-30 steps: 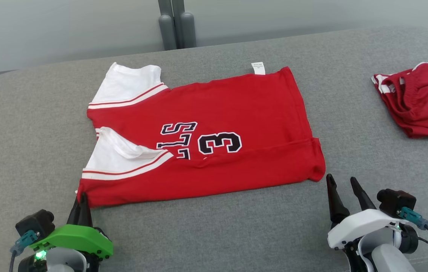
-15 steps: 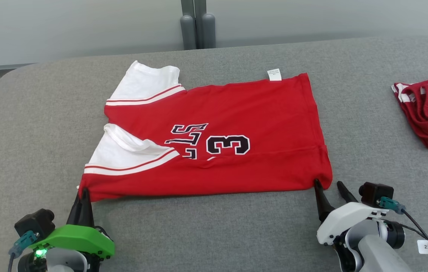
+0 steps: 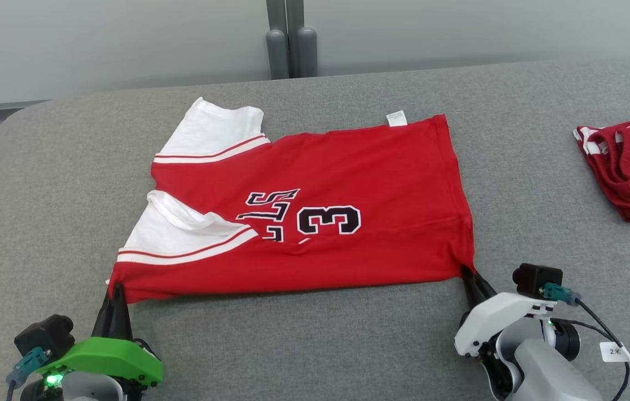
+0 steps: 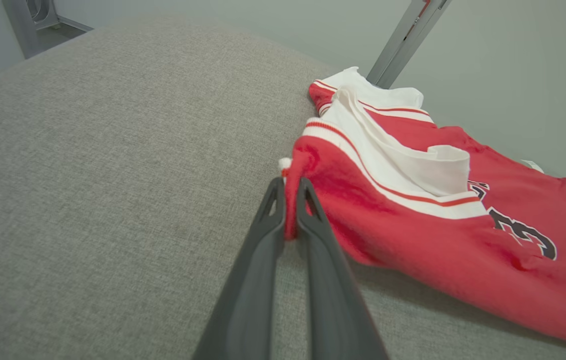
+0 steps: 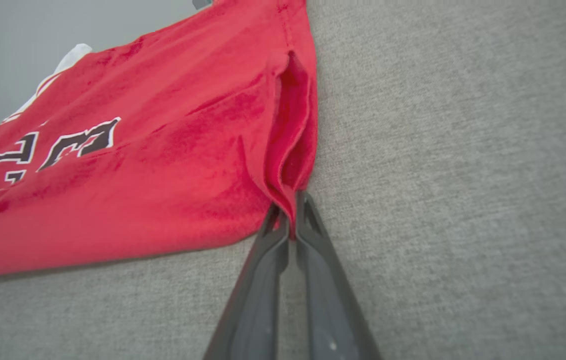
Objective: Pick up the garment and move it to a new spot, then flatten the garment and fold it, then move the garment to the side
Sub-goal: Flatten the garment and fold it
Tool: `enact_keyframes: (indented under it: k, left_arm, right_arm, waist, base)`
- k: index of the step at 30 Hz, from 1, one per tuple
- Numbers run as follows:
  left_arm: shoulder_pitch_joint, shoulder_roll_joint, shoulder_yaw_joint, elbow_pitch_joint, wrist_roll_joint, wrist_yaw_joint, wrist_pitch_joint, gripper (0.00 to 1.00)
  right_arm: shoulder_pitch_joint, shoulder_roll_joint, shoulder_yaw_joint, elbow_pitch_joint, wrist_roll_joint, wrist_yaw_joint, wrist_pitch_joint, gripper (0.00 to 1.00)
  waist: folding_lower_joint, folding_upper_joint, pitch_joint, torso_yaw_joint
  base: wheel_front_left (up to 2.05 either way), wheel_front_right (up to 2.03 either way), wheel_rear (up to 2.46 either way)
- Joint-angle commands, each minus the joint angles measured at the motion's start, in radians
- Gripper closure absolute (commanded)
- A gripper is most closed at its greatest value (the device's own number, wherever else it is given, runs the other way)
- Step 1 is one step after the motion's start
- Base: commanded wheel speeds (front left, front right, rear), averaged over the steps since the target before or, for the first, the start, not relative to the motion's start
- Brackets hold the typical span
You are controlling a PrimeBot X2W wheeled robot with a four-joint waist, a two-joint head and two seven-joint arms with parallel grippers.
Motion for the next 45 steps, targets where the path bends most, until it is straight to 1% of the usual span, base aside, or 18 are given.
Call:
enact_keyframes:
  k: [1,5,8,12,15,20,26,28,29,30,31,32,33,34,41,43,45]
  left_arm:
    - [0.012,0.01,0.005,-0.003,-0.008,-0.006,-0.009,1.0]
    - [0.025,0.007,-0.002,-0.027,-0.018,-0.017,-0.006,1.0]
    - [0.053,0.015,-0.007,-0.061,-0.02,-0.022,0.003,1.0]
    - [0.124,0.014,-0.02,-0.138,-0.031,-0.024,0.027,1.0]
    - [0.202,0.01,-0.035,-0.204,-0.032,-0.012,0.058,1.0]
    - [0.308,0.0,-0.058,-0.271,-0.04,0.013,0.096,1.0]
    - [0.346,-0.004,-0.075,-0.286,-0.038,0.03,0.119,1.0]
    - [0.343,0.002,-0.071,-0.282,-0.036,0.036,0.116,1.0]
    - [0.341,0.004,-0.068,-0.281,-0.036,0.037,0.114,1.0]
    - [0.339,0.006,-0.066,-0.28,-0.037,0.039,0.113,1.0]
    - [0.34,0.007,-0.063,-0.281,-0.038,0.043,0.115,1.0]
    - [0.341,0.01,-0.063,-0.282,-0.041,0.046,0.121,0.62]
    - [0.343,0.012,-0.062,-0.284,-0.043,0.044,0.123,0.21]
    - [0.346,0.016,-0.06,-0.289,-0.044,0.044,0.125,0.0]
    - [0.339,0.05,-0.03,-0.328,-0.043,0.062,0.127,0.0]
    - [0.315,0.064,-0.021,-0.342,-0.035,0.066,0.126,0.0]
    - [0.276,0.09,-0.017,-0.351,-0.012,0.069,0.132,0.0]
  right_arm:
    - [-0.012,-0.008,-0.008,-0.001,0.0,-0.001,-0.007,1.0]
    - [0.005,-0.045,-0.022,-0.043,0.009,-0.001,-0.011,1.0]
    - [0.04,-0.075,-0.034,-0.092,0.028,-0.002,-0.01,1.0]
    - [0.109,-0.117,-0.048,-0.192,0.067,-0.002,0.039,1.0]
    - [0.187,-0.141,-0.054,-0.284,0.082,-0.002,0.086,1.0]
    - [0.308,-0.137,-0.082,-0.42,0.094,-0.001,0.164,1.0]
    - [0.391,-0.107,-0.137,-0.512,0.072,-0.001,0.216,1.0]
    - [0.407,-0.094,-0.152,-0.532,0.061,-0.001,0.229,0.65]
    - [0.413,-0.09,-0.157,-0.539,0.056,-0.001,0.234,0.41]
    - [0.419,-0.086,-0.165,-0.549,0.05,-0.001,0.24,0.0]
    - [0.423,-0.082,-0.172,-0.556,0.046,-0.001,0.244,0.0]
    - [0.428,-0.079,-0.18,-0.564,0.04,-0.001,0.249,0.0]
    - [0.431,-0.077,-0.188,-0.568,0.032,-0.001,0.25,0.0]
    - [0.433,-0.075,-0.196,-0.575,0.021,-0.001,0.253,0.0]
    - [0.43,-0.065,-0.269,-0.616,-0.027,-0.001,0.243,0.0]
    - [0.416,-0.063,-0.285,-0.632,-0.044,-0.001,0.238,0.0]
    - [0.398,-0.059,-0.293,-0.651,-0.055,-0.001,0.233,0.0]
  waist:
    - [0.0,0.0,-0.003,-0.002]
    - [0.0,0.0,-0.014,-0.006]
    - [0.0,0.0,-0.023,-0.009]
    - [0.0,0.0,-0.033,-0.016]
    - [0.0,0.0,-0.037,-0.021]
    - [0.0,0.0,-0.039,-0.029]
    - [0.0,0.0,-0.039,-0.036]
    - [0.0,0.0,-0.038,-0.038]
    - [0.0,0.0,-0.037,-0.04]
    - [0.0,0.0,-0.036,-0.042]
    - [0.0,0.0,-0.035,-0.044]
    - [0.0,0.0,-0.033,-0.047]
    - [0.0,0.0,-0.032,-0.049]
    - [0.0,0.0,-0.03,-0.051]
    - [0.0,0.0,-0.012,-0.065]
    - [0.0,0.0,-0.004,-0.069]
    - [0.0,0.0,0.005,-0.072]
  base:
    - [0.0,0.0,0.0]
    - [0.0,0.0,0.0]
    - [0.0,0.0,0.0]
    - [0.0,0.0,0.0]
    - [0.0,0.0,0.0]
    - [0.0,0.0,0.0]
    - [0.0,0.0,0.0]
    - [0.0,0.0,0.0]
    - [0.0,0.0,0.0]
    - [0.0,0.0,0.0]
    - [0.0,0.0,0.0]
    - [0.0,0.0,0.0]
    - [0.0,0.0,0.0]
    - [0.0,0.0,0.0]
    - [0.0,0.0,0.0]
    - [0.0,0.0,0.0]
    - [0.0,0.0,0.0]
